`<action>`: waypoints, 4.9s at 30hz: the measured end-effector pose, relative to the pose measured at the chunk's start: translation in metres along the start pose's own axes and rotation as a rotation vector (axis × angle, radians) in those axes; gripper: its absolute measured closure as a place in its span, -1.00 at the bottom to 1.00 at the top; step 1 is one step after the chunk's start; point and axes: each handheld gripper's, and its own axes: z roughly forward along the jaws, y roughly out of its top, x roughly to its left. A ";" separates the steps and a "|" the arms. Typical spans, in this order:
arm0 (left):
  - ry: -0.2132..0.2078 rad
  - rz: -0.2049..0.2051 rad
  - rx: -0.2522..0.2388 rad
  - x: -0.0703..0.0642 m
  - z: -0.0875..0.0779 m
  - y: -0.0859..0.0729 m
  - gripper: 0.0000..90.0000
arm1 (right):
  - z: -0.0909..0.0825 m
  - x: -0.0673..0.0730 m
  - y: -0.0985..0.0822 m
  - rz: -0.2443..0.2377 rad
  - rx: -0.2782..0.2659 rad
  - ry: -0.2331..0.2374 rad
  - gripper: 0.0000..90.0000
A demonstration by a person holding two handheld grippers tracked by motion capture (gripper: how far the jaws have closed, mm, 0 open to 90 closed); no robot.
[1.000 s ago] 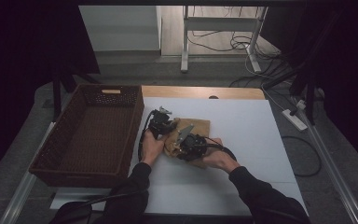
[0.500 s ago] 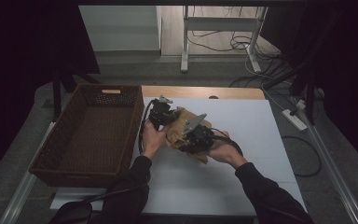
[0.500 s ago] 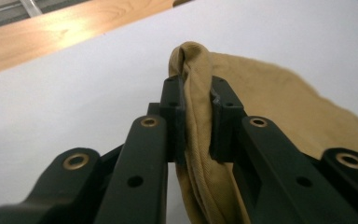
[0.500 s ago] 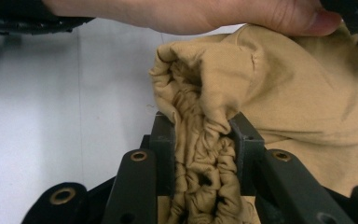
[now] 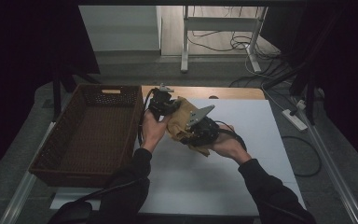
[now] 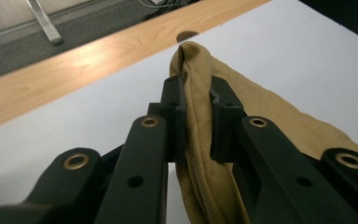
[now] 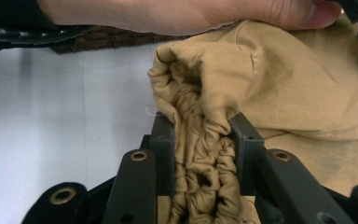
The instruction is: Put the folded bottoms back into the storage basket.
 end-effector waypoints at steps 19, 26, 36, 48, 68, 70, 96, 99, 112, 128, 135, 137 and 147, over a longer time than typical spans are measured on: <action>0.064 0.048 0.003 0.023 -0.041 0.032 0.75 | -0.003 -0.005 0.045 -0.012 -0.075 -0.019 0.51; 0.082 0.043 -0.001 0.038 -0.058 0.033 0.76 | 0.006 -0.003 0.065 -0.031 -0.087 -0.010 0.52; 0.081 -0.020 -0.013 0.070 -0.081 0.017 0.76 | 0.027 0.003 0.090 -0.046 -0.084 0.008 0.52; 0.104 -0.070 -0.056 0.102 -0.116 0.003 0.77 | 0.051 0.013 0.125 -0.074 -0.101 0.025 0.52; 0.157 -0.112 -0.101 0.146 -0.171 -0.013 0.77 | 0.085 0.033 0.182 -0.125 -0.143 0.039 0.51; 0.168 -0.114 -0.099 0.152 -0.179 -0.016 0.77 | 0.089 0.035 0.187 -0.123 -0.148 0.043 0.51; 0.216 -0.137 -0.032 0.185 -0.192 -0.051 0.77 | 0.140 0.057 0.210 -0.113 -0.144 0.055 0.50; 0.214 -0.143 -0.022 0.188 -0.188 -0.057 0.77 | 0.146 0.058 0.207 -0.110 -0.138 0.051 0.50; 0.196 -0.172 0.054 0.192 -0.157 -0.081 0.77 | 0.177 0.064 0.187 -0.068 -0.091 0.055 0.46; 0.234 -0.254 0.105 0.204 -0.148 -0.093 -0.15 | 0.186 0.068 0.180 -0.010 -0.074 0.065 -0.47; 0.168 -0.290 0.059 0.205 -0.158 -0.097 -0.40 | 0.171 0.053 0.172 0.047 -0.083 0.077 -0.61; 0.142 -0.293 0.050 0.202 -0.160 -0.098 -0.43 | 0.169 0.052 0.170 0.055 -0.086 0.080 -0.63; 0.041 -0.272 0.049 0.178 -0.164 -0.101 -0.74 | 0.145 0.048 0.157 0.084 -0.101 0.105 -0.81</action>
